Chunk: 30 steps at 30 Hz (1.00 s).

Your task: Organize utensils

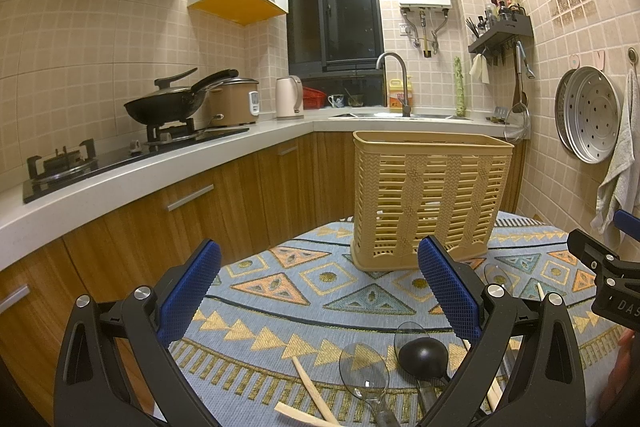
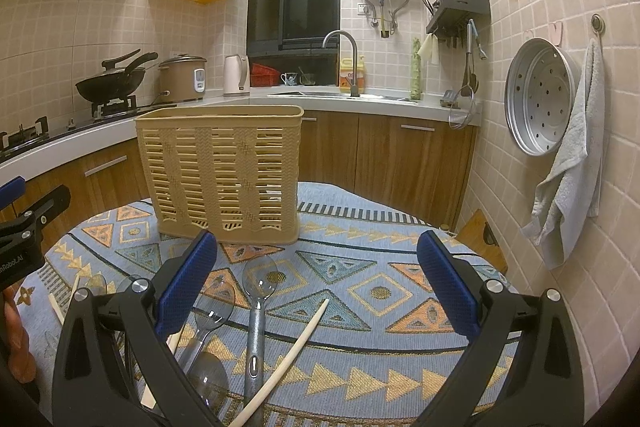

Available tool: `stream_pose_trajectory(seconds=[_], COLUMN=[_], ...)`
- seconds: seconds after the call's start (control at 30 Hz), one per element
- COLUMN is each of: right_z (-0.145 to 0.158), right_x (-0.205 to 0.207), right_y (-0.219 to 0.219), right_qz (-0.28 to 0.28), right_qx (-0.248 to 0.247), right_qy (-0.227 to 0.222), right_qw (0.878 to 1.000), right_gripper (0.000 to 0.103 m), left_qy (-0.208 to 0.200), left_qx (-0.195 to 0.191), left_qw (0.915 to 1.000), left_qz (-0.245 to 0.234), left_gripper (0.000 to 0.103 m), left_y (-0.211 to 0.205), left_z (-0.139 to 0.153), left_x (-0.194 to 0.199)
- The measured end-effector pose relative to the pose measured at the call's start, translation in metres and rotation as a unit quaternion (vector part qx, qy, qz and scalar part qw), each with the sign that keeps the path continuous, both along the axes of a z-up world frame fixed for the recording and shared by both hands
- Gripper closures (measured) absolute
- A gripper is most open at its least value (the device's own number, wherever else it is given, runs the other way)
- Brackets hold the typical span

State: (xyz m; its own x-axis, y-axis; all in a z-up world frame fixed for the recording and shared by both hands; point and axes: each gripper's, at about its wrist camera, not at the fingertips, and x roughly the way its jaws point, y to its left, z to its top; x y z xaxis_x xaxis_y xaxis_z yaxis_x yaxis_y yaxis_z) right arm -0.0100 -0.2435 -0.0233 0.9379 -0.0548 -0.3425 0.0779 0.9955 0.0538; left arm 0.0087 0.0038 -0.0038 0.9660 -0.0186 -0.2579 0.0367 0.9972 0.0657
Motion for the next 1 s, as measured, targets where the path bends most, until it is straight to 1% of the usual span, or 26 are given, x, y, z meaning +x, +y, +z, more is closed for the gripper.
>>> stream_pose_trajectory(seconds=[0.67, 0.8, 0.87, 0.93, 0.97, 1.0], right_z=[-0.001, -0.002, -0.004, -0.004, -0.005, -0.005], right_x=[0.000, 0.004, 0.006, 0.009, 0.009, 0.009], right_y=[0.001, 0.000, -0.002, -0.004, -0.004, -0.005], right_qz=[-0.001, -0.014, -0.027, -0.037, -0.040, -0.036], right_qx=[-0.002, -0.003, -0.002, -0.001, -0.001, 0.003], right_qy=[0.003, 0.012, 0.024, 0.034, 0.037, 0.038], right_qw=[1.000, 1.000, 0.999, 0.999, 0.999, 0.999], right_gripper=[0.007, 0.007, 0.007, 0.007, 0.007, 0.007], left_qy=[0.003, 0.000, 0.000, 0.014, 0.032, 0.046], left_qx=[0.001, -0.002, -0.013, -0.026, -0.037, -0.043], left_qw=[1.0000, 1.0000, 0.9999, 0.9996, 0.9988, 0.9980], left_qz=[-0.006, -0.006, -0.005, -0.002, -0.002, -0.004], left_gripper=[0.007, 0.007, 0.007, 0.008, 0.010, 0.018], left_y=[-0.002, -0.001, 0.004, 0.014, 0.023, 0.032], left_z=[-0.002, -0.002, -0.001, 0.002, 0.003, 0.004], left_x=[0.000, 0.000, 0.000, 0.003, 0.008, 0.011])
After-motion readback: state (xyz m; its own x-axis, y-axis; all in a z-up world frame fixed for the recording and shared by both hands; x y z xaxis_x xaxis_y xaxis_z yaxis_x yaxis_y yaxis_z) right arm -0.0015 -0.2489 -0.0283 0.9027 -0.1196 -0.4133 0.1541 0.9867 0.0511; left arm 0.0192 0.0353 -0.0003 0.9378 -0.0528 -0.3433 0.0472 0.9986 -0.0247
